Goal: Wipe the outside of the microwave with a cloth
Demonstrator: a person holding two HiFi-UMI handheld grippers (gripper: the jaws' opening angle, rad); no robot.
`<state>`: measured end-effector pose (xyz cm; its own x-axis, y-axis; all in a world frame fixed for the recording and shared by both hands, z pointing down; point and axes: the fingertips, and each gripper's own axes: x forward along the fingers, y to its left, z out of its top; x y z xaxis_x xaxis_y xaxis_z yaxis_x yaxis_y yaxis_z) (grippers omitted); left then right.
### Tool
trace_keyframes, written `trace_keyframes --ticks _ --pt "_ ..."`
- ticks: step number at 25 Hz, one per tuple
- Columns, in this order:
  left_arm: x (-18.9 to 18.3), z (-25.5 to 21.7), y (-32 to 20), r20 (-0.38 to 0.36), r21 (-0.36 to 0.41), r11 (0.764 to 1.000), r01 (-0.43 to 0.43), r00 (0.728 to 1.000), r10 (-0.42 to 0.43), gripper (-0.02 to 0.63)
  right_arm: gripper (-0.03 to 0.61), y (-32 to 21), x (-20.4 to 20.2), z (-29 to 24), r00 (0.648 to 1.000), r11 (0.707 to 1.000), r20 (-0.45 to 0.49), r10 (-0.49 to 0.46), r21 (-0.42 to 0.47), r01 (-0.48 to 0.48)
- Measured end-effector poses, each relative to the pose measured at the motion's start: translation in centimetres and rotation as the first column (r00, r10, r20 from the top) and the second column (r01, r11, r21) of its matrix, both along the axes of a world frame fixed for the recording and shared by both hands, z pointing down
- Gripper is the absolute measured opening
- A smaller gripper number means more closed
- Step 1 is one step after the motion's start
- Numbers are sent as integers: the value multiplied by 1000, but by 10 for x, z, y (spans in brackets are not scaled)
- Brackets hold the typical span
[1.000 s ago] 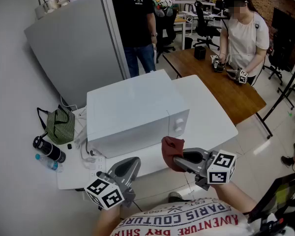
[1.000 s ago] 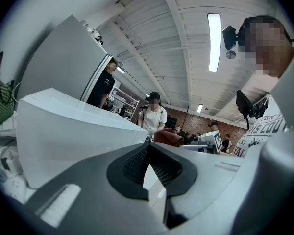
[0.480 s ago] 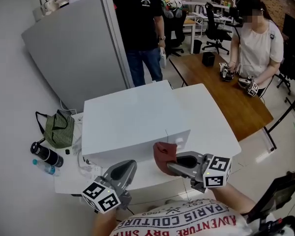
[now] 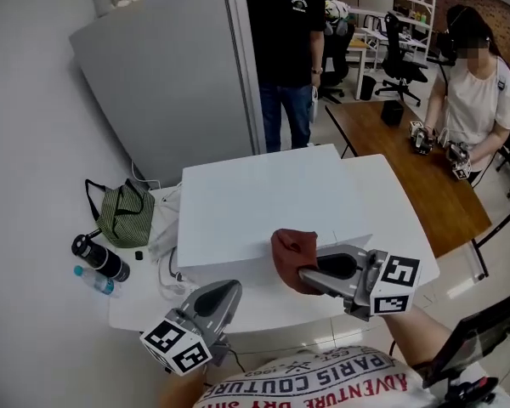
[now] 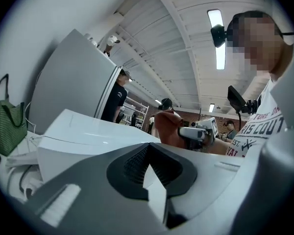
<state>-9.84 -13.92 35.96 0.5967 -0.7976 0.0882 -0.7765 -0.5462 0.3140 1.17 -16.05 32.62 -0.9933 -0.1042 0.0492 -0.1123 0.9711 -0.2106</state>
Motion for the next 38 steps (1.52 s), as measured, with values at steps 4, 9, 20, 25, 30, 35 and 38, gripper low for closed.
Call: trace_keyframes --ticks 4,9,20,25,30,35,38 --pt "-36 -7 18 0 22 998 59 998 -59 5 41 -24 -45 -41 999 997 15 -43 70 42" --pt "-81 -1 45 -13 14 988 157 988 -157 5 41 -76 -120 -65 997 993 -32 -73 93 76" --pt "-142 17 93 -5 -33 942 335 942 -336 5 41 -174 -268 4 932 997 -354 -76 -50 62" --pt "-161 22 110 -6 -53 915 400 916 -401 5 41 -207 -286 34 837 999 -547 -2 39 28" --pt "-169 28 119 -13 -70 902 425 904 -427 5 41 -226 -289 57 753 997 -656 43 73 7" --pt "-165 28 115 -11 -65 910 411 911 -412 5 41 -236 -275 60 734 996 -676 63 89 -3" --pt "-160 29 109 -14 -66 917 393 919 -394 6 41 -248 -251 62 721 995 -687 87 94 -30"
